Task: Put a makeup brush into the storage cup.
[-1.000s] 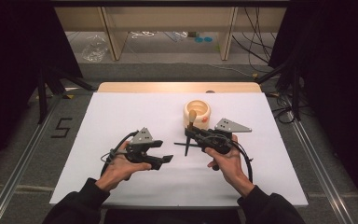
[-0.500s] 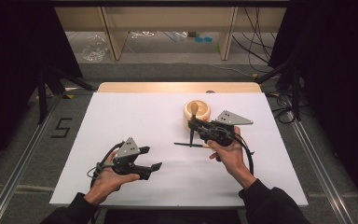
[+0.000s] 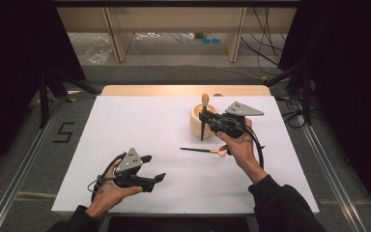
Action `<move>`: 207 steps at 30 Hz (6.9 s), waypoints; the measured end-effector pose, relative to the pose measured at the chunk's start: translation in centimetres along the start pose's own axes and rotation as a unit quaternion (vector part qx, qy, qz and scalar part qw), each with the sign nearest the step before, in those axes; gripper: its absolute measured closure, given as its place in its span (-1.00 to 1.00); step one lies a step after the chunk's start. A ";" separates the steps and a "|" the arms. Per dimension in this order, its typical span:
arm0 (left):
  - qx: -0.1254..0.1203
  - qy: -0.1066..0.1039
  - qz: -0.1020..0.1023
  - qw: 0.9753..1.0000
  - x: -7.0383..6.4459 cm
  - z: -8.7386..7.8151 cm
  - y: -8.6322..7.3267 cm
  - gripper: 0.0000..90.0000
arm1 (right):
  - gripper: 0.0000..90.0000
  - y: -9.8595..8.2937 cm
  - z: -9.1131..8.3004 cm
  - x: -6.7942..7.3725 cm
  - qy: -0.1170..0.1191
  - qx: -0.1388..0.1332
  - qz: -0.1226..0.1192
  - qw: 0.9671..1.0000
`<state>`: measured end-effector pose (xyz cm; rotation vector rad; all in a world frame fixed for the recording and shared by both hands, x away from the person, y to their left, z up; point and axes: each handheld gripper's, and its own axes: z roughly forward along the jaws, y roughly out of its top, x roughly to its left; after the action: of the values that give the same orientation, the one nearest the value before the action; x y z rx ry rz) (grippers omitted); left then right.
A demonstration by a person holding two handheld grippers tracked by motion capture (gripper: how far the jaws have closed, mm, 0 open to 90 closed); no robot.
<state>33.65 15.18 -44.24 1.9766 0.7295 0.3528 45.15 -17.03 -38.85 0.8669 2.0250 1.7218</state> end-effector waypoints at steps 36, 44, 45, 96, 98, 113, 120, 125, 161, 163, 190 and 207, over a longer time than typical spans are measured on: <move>0.014 -0.006 -0.001 1.000 -0.5 0.3 -0.7 -0.52 | 0.73 4.3 2.4 -4.9 -0.056 -0.028 0.023 0.998; 0.015 0.003 0.011 1.000 -0.3 0.3 -0.6 -0.52 | 0.73 3.7 3.3 -5.6 -0.069 -0.025 0.019 0.997; 0.015 0.001 0.010 1.000 -0.4 0.3 -0.6 -0.52 | 0.73 3.6 3.4 -5.8 -0.072 -0.023 0.018 0.997; 0.016 -0.003 0.000 1.000 -0.6 0.5 -0.9 -0.52 | 0.30 -0.6 6.3 -7.1 -0.091 0.052 0.046 0.993; 0.022 -0.005 0.005 1.000 -0.5 0.4 -0.8 -0.52 | 0.02 -0.7 6.4 -7.1 -0.097 0.056 0.066 0.992; 0.017 -0.006 0.004 1.000 -0.4 0.3 -0.8 -0.52 | -0.43 0.1 5.5 -6.5 -0.117 0.057 0.055 0.990; 0.018 -0.007 0.004 1.000 -0.4 0.3 -0.8 -0.52 | -0.54 1.0 4.4 -5.6 -0.112 0.055 0.027 0.992; 0.020 -0.005 0.000 1.000 -0.3 0.3 -0.8 -0.52 | -0.61 1.3 3.5 -5.1 -0.101 0.058 0.017 0.993; 0.016 0.003 -0.003 1.000 0.1 0.2 -0.7 -0.52 | -0.64 -1.5 1.2 -1.5 -0.034 0.107 -0.012 0.994; 0.016 0.000 -0.004 1.000 0.1 0.3 -0.6 -0.52 | -0.64 -1.6 1.2 -1.3 -0.030 0.112 -0.007 0.993; 0.023 -0.005 0.000 1.000 0.2 0.6 -0.6 -0.52 | -0.47 -3.3 1.3 -1.2 0.016 0.242 -0.064 0.968; 0.024 -0.003 0.002 1.000 0.2 0.8 -0.6 -0.52 | -0.24 -4.6 3.3 -1.8 0.047 0.343 -0.120 0.930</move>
<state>33.98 15.00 -45.18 2.0230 0.7359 0.3346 47.50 -16.10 -44.24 0.6790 2.7179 0.9281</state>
